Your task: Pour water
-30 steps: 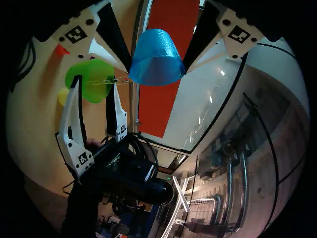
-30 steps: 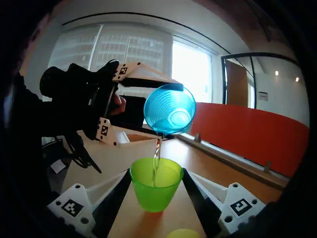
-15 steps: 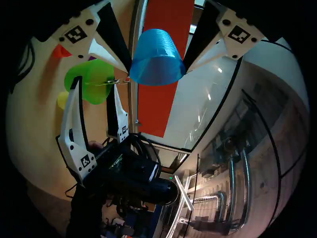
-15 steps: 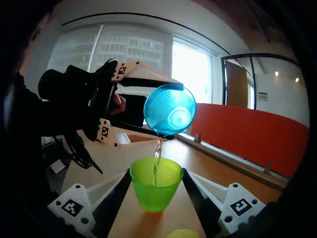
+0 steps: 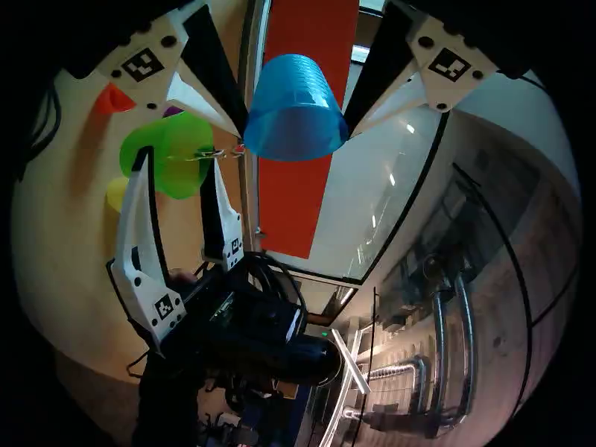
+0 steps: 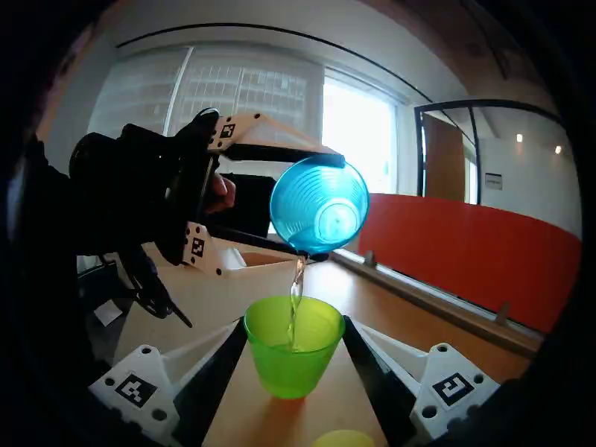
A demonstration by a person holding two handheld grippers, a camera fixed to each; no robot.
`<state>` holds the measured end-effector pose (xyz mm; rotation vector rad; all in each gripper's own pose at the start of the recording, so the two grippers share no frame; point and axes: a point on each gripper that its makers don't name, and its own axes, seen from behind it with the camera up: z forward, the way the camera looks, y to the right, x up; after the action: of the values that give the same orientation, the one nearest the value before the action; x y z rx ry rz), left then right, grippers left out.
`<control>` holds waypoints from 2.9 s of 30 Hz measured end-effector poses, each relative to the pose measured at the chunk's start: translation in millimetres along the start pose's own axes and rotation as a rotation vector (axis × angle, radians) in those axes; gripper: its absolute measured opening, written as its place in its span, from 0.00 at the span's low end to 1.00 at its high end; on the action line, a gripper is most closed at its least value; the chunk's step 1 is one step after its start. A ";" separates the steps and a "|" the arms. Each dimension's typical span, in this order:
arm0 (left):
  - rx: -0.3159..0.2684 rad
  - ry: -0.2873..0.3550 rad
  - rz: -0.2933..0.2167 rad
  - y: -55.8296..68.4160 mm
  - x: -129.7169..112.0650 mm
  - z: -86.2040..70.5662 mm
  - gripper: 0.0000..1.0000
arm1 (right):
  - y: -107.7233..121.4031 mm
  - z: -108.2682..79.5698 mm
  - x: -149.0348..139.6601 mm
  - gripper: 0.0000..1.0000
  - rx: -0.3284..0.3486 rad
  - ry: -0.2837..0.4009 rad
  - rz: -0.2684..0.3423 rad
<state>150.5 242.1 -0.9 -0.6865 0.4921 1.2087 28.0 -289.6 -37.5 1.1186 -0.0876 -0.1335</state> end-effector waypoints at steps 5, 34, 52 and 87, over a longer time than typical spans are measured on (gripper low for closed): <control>0.000 0.001 0.003 1.0 0.5 -0.3 0.87 | -0.2 -0.6 1.5 0.94 -0.002 0.003 0.001; 0.009 -0.002 0.053 -1.5 1.3 -0.8 0.87 | 0.6 -1.3 1.4 0.94 -0.005 -0.001 -0.008; 0.016 0.000 0.097 -5.5 2.8 -2.6 0.88 | 1.4 1.3 0.3 0.94 -0.005 -0.004 -0.008; 0.017 0.010 0.171 -9.9 11.6 -2.2 0.87 | 2.7 -2.7 6.2 0.94 -0.009 0.004 -0.019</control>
<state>163.5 246.5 -8.2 -0.6457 0.5776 1.3602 34.7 -287.0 -36.2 1.1104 -0.0731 -0.1481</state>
